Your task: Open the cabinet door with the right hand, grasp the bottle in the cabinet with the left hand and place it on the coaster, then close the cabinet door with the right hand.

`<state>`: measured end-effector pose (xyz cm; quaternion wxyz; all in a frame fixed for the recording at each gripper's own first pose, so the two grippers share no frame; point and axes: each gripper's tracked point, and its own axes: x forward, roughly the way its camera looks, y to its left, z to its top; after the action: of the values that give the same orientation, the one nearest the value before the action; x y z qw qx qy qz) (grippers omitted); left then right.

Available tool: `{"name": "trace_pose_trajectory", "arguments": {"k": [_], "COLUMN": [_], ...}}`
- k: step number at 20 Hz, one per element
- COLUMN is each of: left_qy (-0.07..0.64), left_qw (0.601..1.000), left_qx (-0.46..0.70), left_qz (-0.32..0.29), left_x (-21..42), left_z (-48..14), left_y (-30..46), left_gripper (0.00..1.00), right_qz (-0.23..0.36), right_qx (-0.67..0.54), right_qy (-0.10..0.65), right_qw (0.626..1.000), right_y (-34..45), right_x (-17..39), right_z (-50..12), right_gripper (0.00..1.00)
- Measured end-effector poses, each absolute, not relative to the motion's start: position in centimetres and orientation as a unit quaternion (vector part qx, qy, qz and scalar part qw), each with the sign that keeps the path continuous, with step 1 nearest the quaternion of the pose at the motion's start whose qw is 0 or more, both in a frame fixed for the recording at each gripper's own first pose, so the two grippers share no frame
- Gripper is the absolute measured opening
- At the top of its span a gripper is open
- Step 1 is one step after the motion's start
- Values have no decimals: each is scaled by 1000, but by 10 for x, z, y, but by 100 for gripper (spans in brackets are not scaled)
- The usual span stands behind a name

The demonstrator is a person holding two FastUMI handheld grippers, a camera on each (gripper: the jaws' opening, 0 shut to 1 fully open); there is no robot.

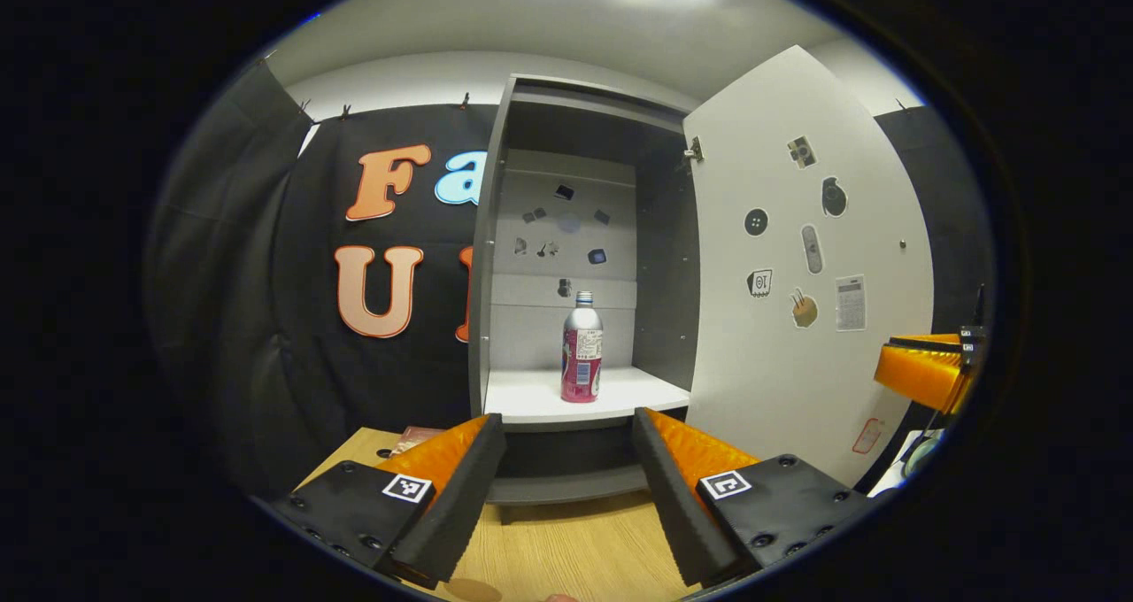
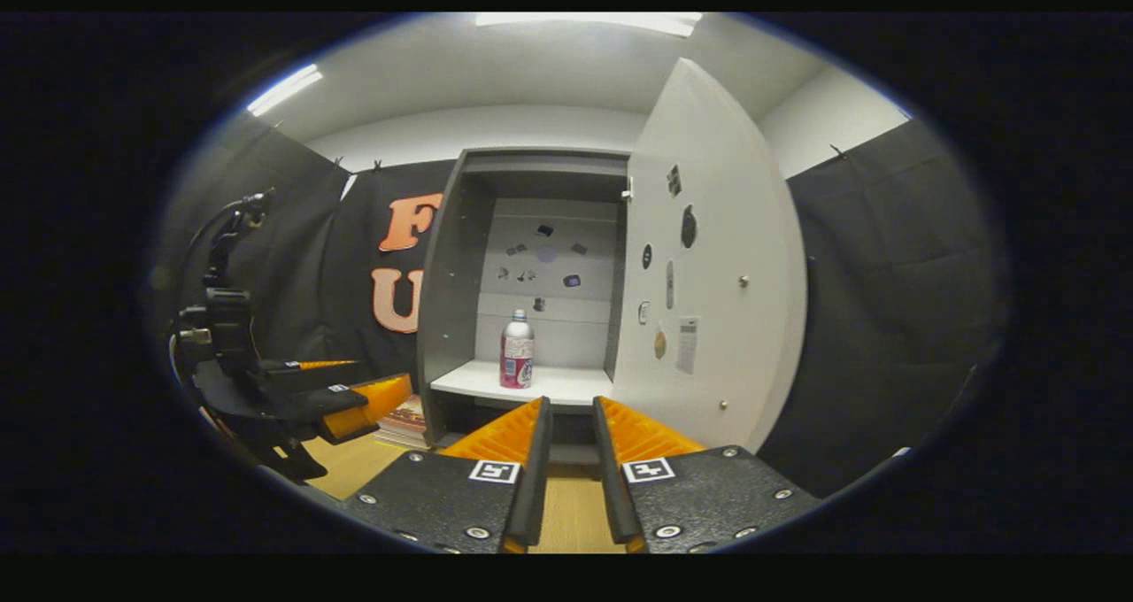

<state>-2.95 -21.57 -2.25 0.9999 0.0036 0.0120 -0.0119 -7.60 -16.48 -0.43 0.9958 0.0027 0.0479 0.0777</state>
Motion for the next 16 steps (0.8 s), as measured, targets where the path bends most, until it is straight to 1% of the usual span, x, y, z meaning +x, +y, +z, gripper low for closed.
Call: {"name": "trace_pose_trajectory", "arguments": {"k": [3,6,7,9,10,11,12,14,16], "left_qy": [4,-1,2,-1,1,4,3,-5,-5], "left_qw": [999,998,997,995,993,992,991,990,990], "left_qx": [12,4,3,2,0,-6,-13,-21,-23], "left_qz": [-38,-69,-81,-104,-115,-127,-136,-142,-141], "left_x": [-1,33,45,68,78,89,98,116,135], "left_z": [-22,-23,-25,-22,-22,-23,-23,-20,-26], "left_y": [-201,-187,-184,-180,-180,-183,-185,-187,-190], "left_gripper": [94,95,95,95,95,94,95,95,95], "right_qz": [59,47,42,29,24,21,20,15,6], "right_qx": [-6,19,25,24,21,16,12,-4,-21], "right_qy": [47,48,51,55,55,55,55,53,49], "right_qw": [997,998,998,998,998,998,998,998,999], "right_y": [-136,-108,-101,-91,-87,-83,-80,-78,-81], "right_x": [-46,-19,-10,7,14,19,22,30,36], "right_z": [-9,-15,-18,-24,-23,-23,-22,-21,-21], "right_gripper": [34,46,48,56,63,65,71,75,88]}}
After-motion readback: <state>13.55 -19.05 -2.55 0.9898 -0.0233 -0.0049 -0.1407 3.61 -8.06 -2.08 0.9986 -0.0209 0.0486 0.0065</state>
